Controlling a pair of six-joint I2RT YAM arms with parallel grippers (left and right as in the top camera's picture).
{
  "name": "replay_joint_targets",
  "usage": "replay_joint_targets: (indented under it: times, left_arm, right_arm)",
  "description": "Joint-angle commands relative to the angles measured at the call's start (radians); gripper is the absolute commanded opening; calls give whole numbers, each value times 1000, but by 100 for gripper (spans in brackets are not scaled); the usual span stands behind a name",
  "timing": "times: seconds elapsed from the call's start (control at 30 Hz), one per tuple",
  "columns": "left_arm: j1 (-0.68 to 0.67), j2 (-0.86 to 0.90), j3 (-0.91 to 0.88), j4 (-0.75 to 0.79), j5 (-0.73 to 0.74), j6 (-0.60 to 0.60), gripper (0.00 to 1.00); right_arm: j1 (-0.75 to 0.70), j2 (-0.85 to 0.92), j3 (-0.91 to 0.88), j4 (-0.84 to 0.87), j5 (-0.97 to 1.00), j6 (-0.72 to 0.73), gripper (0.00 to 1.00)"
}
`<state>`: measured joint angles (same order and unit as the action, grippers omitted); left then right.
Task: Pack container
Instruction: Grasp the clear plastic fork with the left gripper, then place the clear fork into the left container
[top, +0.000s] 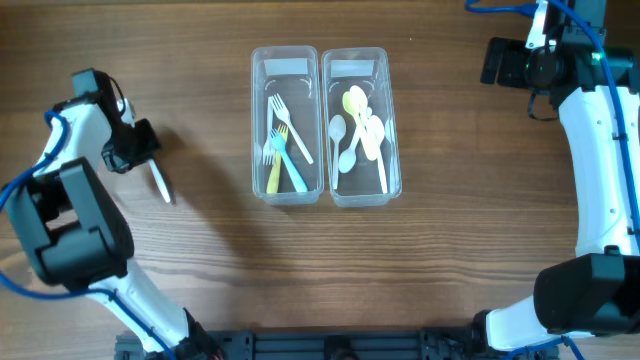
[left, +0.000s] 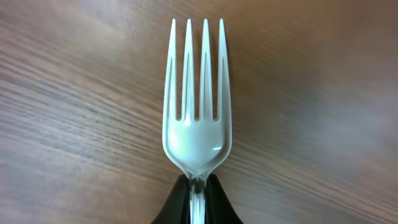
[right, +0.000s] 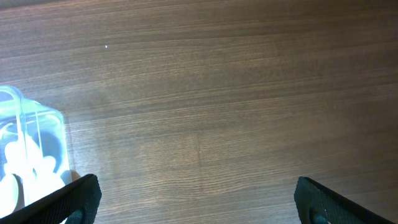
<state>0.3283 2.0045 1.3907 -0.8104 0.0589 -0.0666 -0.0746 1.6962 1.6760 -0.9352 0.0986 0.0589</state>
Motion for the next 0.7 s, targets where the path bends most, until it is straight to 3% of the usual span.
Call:
replay_joint_targets:
  times: [0.0, 0.17, 0.37, 0.67]
  left_arm:
    - [-34, -165, 73, -9, 108, -32, 4]
    - [-134, -290, 77, -17, 182, -54, 4]
    - [-362, -361, 77, -21, 229, -115, 4]
    - [-596, -271, 76, 8, 99, -216, 4]
  right_arm:
    - [3, 8, 0, 3, 14, -7, 100]
    - [3, 8, 0, 3, 14, -7, 100]
    - [3, 8, 0, 3, 14, -7, 100]
    - [3, 8, 0, 3, 14, -6, 100]
